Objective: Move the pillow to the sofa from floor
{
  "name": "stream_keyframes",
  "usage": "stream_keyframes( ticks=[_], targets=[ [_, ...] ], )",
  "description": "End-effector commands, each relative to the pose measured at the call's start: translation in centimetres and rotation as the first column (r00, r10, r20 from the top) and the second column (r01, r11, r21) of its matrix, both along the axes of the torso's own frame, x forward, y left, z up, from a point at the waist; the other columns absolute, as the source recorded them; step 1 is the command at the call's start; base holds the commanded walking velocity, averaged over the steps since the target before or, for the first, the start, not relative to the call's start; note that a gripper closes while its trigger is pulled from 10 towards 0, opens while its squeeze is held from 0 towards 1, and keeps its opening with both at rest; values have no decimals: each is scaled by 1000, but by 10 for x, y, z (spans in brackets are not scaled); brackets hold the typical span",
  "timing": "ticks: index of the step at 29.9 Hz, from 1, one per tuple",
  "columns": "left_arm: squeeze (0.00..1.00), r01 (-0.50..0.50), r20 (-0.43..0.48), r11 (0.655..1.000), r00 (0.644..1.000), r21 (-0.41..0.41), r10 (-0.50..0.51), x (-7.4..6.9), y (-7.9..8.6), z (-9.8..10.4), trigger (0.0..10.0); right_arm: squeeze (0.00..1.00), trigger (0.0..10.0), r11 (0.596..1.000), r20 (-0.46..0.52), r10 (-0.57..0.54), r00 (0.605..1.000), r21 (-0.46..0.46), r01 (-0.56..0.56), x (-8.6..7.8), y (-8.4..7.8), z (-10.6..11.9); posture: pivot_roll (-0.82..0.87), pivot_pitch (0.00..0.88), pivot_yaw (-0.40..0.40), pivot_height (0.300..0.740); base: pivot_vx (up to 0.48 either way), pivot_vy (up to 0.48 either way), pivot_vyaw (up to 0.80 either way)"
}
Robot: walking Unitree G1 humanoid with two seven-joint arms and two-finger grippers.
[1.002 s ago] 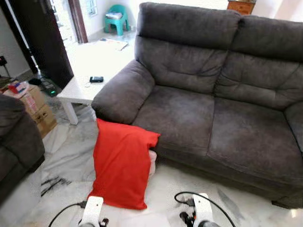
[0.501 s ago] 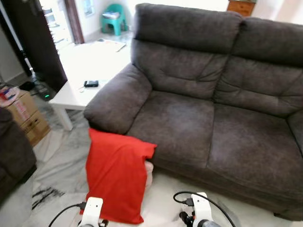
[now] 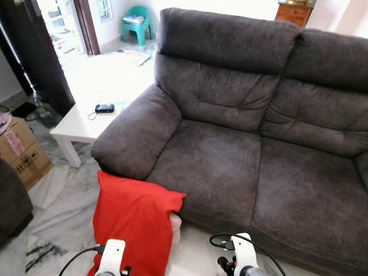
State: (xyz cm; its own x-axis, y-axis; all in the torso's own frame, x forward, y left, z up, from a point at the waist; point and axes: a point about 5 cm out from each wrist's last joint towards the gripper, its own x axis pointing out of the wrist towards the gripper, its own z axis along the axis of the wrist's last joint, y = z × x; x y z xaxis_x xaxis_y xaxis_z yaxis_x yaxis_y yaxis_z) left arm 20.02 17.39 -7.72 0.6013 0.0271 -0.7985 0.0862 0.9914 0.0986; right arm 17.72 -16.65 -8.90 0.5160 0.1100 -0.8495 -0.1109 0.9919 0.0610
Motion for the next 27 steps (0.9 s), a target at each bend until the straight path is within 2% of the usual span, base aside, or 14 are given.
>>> stream_keyframes(
  ticks=[1, 25, 27],
  targets=[
    [0, -19, -25, 1000, 999, 11, 20, -8, 7, -4, 10000, 0, 10000, 1000, 34, 20, 999, 1, -20, 11, 4, 5, -24, 0, -47, 740, 259, 0, 800],
    [0, -16, -26, 1000, 1000, 16, 17, -8, 7, -4, 10000, 0, 10000, 1000, 25, 21, 999, 8, -21, 10, 4, 5, -23, 0, -47, 740, 11, 0, 797],
    [0, -18, -25, 1000, 1000, 16, 18, -8, 7, -4, 10000, 0, 10000, 1000, 25, -15, 1000, 20, 14, 10, 4, 4, -23, 0, -47, 740, 0, 0, 0]
  ],
)
